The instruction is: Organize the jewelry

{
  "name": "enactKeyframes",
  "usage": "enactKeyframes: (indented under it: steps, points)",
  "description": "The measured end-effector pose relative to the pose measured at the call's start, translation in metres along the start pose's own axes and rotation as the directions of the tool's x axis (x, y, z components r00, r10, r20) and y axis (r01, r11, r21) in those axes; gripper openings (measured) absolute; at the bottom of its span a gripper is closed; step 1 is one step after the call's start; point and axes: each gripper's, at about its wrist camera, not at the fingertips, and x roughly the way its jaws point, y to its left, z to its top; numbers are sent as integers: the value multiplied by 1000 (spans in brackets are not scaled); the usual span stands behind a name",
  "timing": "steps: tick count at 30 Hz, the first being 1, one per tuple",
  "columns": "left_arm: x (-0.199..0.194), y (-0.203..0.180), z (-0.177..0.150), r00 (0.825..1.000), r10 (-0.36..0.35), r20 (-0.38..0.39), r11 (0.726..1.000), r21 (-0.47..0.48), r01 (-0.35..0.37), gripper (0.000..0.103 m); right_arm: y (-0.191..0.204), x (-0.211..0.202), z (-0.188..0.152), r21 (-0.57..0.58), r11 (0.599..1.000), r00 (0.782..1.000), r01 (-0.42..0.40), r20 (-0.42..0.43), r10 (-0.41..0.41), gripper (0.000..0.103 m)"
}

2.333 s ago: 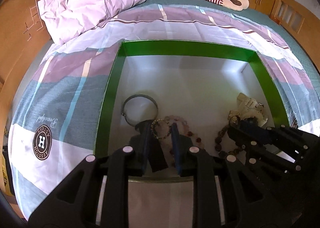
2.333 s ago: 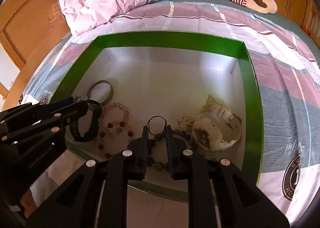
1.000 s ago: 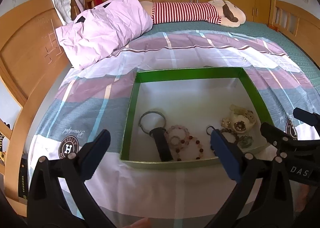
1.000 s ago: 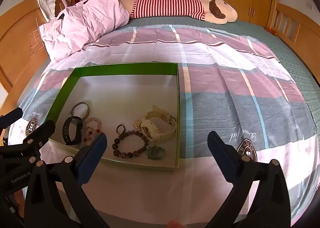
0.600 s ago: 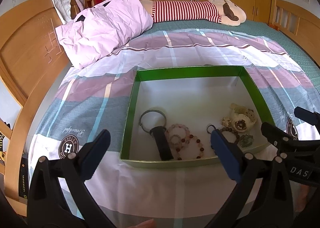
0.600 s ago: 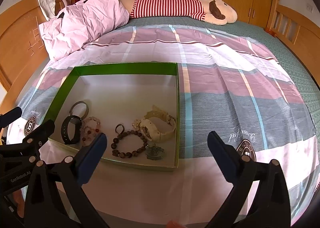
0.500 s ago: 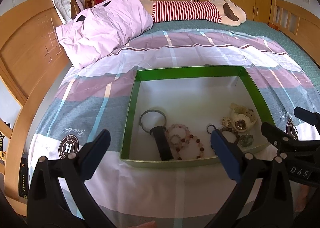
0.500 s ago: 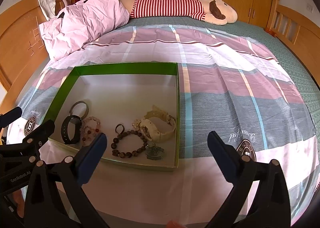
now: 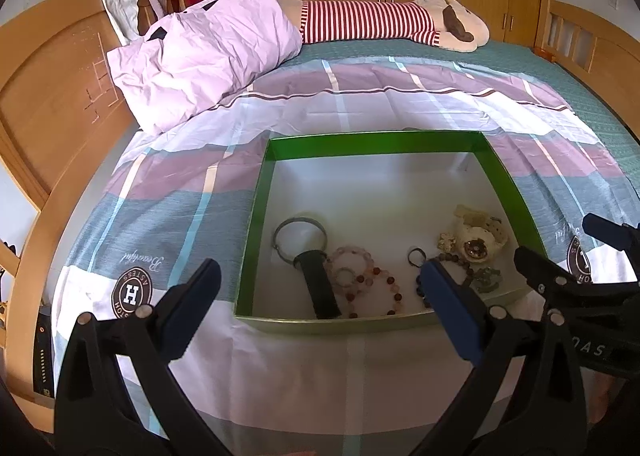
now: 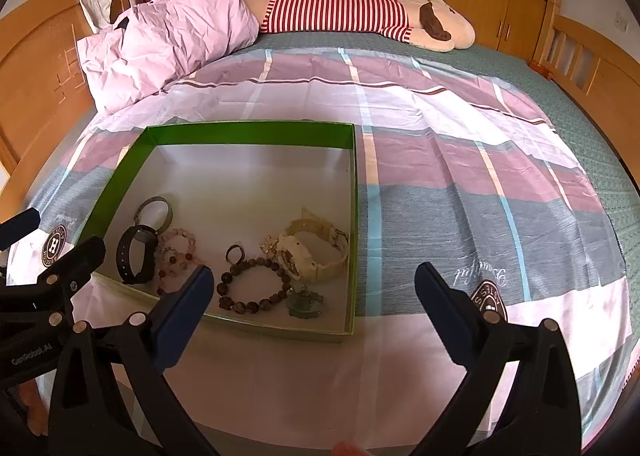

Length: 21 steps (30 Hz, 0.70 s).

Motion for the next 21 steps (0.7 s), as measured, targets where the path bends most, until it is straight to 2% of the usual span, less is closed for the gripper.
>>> enactKeyframes:
  steps: [15,21]
  points:
    - [5,-2,0,1000,-4,-25,1000,-3,4,101,1,2,0,0,1000,1000,6,-6,-6,100]
    - [2,-3,0,1000,12,1,1000,9,-12,101,0,2,-1,8,1000,1000,2,-6,-2,100]
